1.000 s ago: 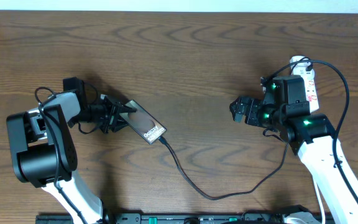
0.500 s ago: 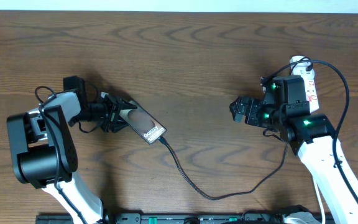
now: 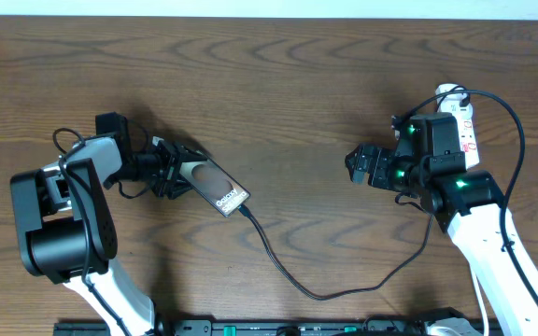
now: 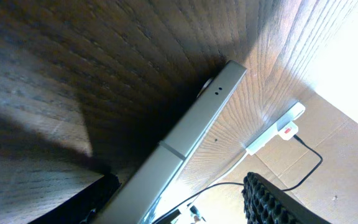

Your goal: Plug charger to phone and switch on socket

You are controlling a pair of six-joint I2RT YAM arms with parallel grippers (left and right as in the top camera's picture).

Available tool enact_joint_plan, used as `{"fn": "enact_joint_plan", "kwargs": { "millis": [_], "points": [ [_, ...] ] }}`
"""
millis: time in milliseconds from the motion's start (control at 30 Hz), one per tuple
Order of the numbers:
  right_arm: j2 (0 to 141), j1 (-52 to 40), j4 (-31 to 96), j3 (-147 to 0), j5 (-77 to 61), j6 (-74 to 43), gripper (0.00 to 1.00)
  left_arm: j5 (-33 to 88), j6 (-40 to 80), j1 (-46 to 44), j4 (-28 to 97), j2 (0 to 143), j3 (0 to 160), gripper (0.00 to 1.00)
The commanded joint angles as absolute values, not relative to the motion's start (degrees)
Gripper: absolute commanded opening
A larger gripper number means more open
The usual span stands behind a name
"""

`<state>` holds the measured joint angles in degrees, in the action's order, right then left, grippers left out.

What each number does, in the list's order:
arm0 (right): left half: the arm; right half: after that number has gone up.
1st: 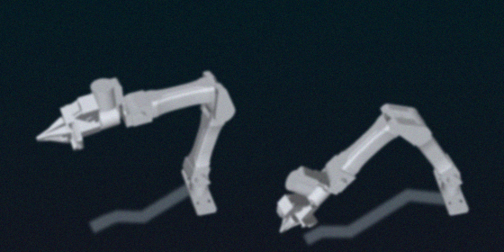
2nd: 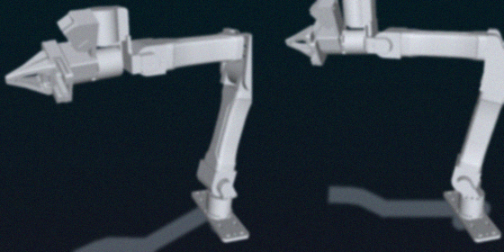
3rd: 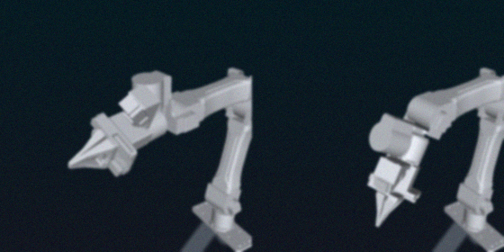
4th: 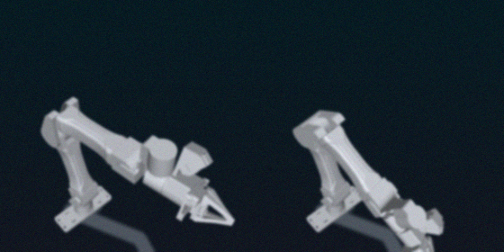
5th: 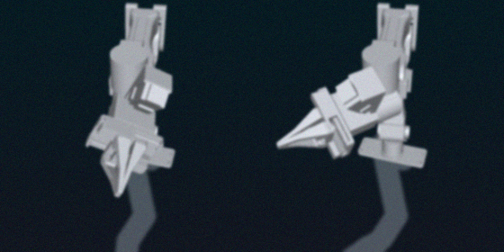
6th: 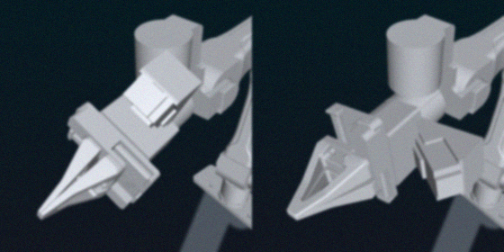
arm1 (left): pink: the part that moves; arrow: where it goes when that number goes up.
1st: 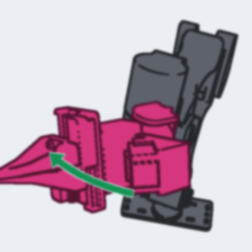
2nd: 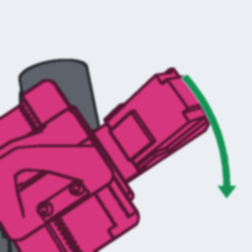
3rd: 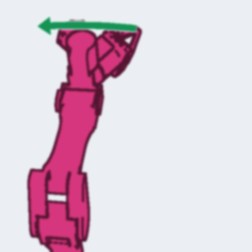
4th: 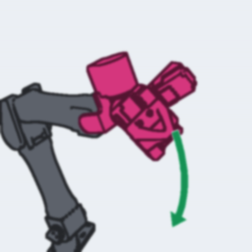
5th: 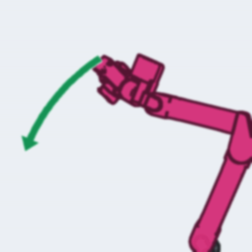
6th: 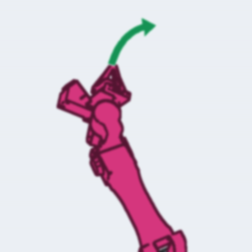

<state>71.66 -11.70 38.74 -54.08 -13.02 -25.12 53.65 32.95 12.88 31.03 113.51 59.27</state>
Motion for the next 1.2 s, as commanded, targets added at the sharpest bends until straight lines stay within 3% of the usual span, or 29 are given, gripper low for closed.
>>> {"fn": "enact_joint_plan", "kwargs": {
  "millis": [0, 833, 1167],
  "points": [
    [71.92, -11.77, 38.79, -54.54, -12.62, -24.38, 0.99, 22.76, 30.68, 13.54, 32.75, 119.59, 54.39, 0.68],
    [71.92, -11.77, 38.54, -54.54, -13.21, -24.38, 0.99, 16.01, 29.32, 13.54, 35.97, 113.10, 54.52, 0.70],
    [71.92, -11.77, 38.35, -54.54, -13.21, -24.36, 0.99, 15.81, 20.03, 13.52, 35.94, 97.89, 54.72, 0.76]
  ]
}}
